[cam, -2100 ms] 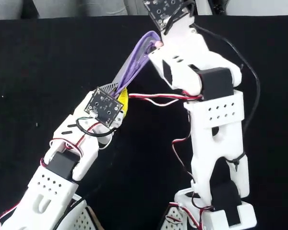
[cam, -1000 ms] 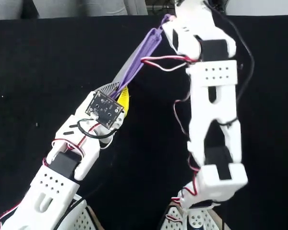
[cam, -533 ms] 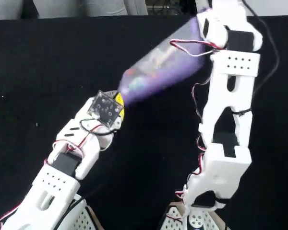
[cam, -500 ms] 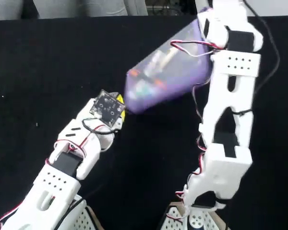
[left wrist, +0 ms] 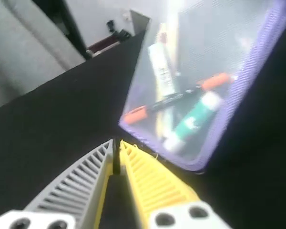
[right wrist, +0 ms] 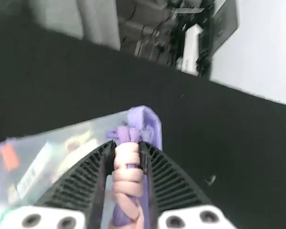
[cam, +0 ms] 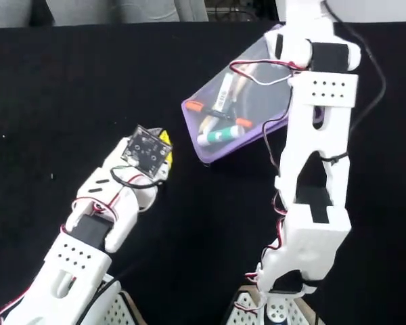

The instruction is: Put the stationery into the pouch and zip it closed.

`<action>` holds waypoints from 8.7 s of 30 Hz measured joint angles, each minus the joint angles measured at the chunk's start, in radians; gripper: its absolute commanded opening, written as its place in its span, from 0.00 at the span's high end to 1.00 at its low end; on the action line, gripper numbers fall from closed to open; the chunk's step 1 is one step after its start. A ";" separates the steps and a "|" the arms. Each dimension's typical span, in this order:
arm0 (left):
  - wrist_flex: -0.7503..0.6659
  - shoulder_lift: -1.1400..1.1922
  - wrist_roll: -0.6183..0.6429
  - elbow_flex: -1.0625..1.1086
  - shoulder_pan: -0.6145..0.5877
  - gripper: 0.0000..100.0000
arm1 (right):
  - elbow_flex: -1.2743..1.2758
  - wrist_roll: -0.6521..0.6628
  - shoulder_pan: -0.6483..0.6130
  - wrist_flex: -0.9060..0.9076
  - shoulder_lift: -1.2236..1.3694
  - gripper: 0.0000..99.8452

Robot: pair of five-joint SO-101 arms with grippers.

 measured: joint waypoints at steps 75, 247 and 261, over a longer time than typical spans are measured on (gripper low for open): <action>0.000 0.000 0.000 0.000 -0.066 0.97 | 1.198 0.281 -0.476 -0.431 -0.420 0.77; 0.899 -0.700 0.173 0.448 -0.726 0.97 | 2.467 -0.107 0.374 -0.025 -2.147 0.99; 0.899 -0.700 0.173 0.448 -0.726 0.97 | 2.467 -0.107 0.374 -0.025 -2.147 0.99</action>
